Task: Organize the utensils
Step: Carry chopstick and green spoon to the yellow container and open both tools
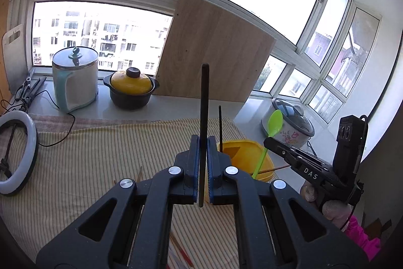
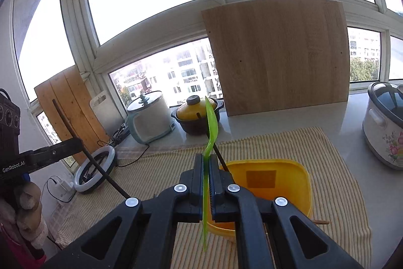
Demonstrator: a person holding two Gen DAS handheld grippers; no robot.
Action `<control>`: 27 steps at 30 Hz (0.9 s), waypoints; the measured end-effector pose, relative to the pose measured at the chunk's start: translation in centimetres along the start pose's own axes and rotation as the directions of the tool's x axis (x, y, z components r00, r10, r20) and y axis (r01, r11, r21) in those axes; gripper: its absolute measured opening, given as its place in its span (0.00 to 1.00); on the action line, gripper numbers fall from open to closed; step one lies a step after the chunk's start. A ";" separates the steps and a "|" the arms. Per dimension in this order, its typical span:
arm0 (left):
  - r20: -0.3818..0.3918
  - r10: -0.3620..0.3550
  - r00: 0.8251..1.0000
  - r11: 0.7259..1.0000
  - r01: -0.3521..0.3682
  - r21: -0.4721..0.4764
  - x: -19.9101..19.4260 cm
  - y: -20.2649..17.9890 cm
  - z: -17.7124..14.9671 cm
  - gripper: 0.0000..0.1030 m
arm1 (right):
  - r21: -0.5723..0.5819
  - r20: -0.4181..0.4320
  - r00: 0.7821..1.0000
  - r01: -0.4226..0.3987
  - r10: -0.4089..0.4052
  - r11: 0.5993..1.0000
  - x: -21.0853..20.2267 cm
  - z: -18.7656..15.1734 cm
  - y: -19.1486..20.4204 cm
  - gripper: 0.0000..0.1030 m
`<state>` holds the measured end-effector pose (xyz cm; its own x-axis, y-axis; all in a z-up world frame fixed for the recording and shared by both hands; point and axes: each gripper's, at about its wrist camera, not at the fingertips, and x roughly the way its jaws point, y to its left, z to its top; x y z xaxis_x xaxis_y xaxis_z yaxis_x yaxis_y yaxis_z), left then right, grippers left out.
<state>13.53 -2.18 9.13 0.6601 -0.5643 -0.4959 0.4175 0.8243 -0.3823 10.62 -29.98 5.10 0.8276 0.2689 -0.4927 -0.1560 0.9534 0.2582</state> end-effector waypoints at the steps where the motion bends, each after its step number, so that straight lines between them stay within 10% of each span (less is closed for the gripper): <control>1: 0.005 -0.003 1.000 1.000 0.003 0.005 0.0 -0.3 0.3 0.03 | 0.004 0.003 1.000 0.006 -0.006 1.000 -0.1 0.2 -0.4 0.01; 27: -0.025 -0.043 0.999 0.997 0.044 0.062 5.7 -5.8 2.9 0.03 | 0.088 0.057 0.994 0.093 -0.098 0.992 -0.7 1.7 -5.9 0.02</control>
<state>16.71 -10.04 10.73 0.6259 -0.6000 -0.4983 0.4843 0.7998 -0.3546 11.89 -36.07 5.33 0.8681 0.1657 -0.4678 -0.0301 0.9585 0.2836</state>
